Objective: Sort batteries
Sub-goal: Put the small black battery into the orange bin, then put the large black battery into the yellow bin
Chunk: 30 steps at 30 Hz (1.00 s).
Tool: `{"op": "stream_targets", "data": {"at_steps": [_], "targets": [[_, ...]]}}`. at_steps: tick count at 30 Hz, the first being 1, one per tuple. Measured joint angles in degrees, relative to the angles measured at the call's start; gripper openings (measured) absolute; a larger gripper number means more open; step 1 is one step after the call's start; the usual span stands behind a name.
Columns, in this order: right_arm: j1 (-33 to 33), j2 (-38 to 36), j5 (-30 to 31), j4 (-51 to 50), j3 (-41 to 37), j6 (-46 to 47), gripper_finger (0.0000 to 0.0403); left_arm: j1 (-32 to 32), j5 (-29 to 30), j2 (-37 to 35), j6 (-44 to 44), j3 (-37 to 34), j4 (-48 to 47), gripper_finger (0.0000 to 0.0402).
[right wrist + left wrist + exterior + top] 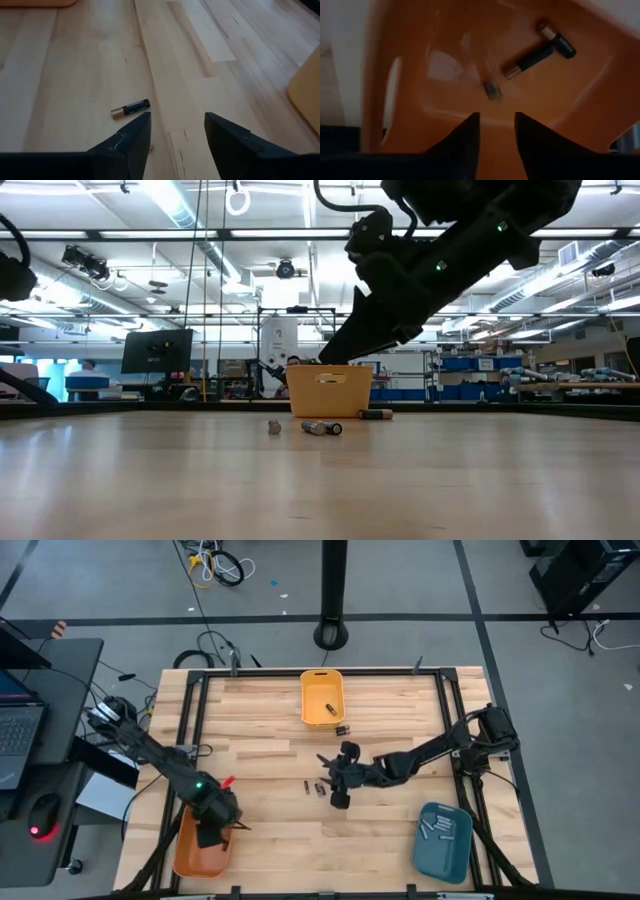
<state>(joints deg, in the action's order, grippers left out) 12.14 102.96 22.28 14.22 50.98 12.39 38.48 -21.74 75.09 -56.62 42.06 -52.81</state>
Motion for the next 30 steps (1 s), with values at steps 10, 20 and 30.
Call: {"op": "stream_targets", "data": {"at_steps": [10,20,30], "targets": [[0.96,-5.54,8.49,-12.58,-0.02,1.75,0.0199,-0.46,0.84,-0.79,3.97,7.36,-2.74,0.0137],[-6.14,-20.44,8.52,-22.11,-8.62,3.18,0.0189,-2.13,26.08,-13.52,13.48,10.15,4.77,0.0010],[-15.67,-18.39,-4.88,11.74,-25.50,-1.11,0.0170,-7.87,37.26,-14.40,39.65,9.13,22.18,0.0004]]}}
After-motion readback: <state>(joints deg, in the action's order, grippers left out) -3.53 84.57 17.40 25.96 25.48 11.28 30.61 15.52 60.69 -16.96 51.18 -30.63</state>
